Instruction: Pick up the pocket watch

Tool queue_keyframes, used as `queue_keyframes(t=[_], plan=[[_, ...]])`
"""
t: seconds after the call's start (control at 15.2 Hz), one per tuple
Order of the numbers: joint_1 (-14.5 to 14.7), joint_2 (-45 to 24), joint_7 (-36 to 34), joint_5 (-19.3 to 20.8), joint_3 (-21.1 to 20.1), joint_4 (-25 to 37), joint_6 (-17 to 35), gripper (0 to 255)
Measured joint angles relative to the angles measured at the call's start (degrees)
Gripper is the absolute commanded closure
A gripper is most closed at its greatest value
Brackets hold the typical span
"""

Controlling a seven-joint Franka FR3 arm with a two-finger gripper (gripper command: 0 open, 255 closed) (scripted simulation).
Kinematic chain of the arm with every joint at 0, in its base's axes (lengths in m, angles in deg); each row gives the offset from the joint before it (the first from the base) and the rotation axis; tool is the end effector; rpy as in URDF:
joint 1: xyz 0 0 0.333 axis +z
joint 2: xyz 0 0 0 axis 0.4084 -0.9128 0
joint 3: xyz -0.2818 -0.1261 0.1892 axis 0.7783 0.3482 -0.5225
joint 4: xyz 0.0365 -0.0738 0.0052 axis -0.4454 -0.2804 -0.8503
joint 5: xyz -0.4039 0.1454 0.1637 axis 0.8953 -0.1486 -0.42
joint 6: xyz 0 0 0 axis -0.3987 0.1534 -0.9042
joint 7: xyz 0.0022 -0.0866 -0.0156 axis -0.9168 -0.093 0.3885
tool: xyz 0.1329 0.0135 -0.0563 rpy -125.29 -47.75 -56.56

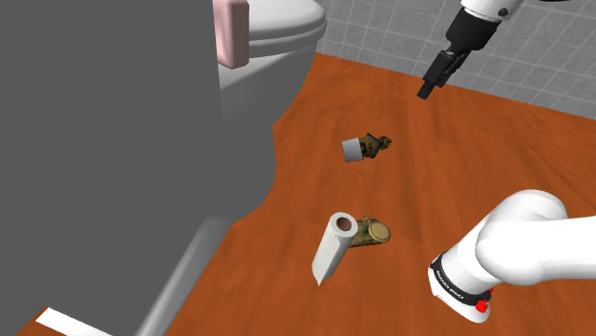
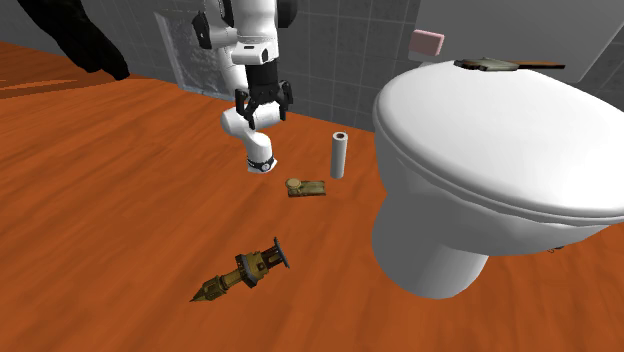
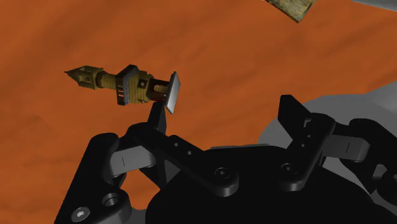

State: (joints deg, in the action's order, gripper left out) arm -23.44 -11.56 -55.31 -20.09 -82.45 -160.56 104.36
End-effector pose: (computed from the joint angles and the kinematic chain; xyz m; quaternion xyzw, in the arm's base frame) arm 0.3354 -0.0355 0.6401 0.9959 0.0629 0.0567 0.0307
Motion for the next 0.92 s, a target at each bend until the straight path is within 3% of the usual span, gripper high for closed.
queue_keyframes(t=[0.92], plan=[[-3.3, 0.2, -14.9, -5.8, -2.9, -19.9, 8.7, 0]])
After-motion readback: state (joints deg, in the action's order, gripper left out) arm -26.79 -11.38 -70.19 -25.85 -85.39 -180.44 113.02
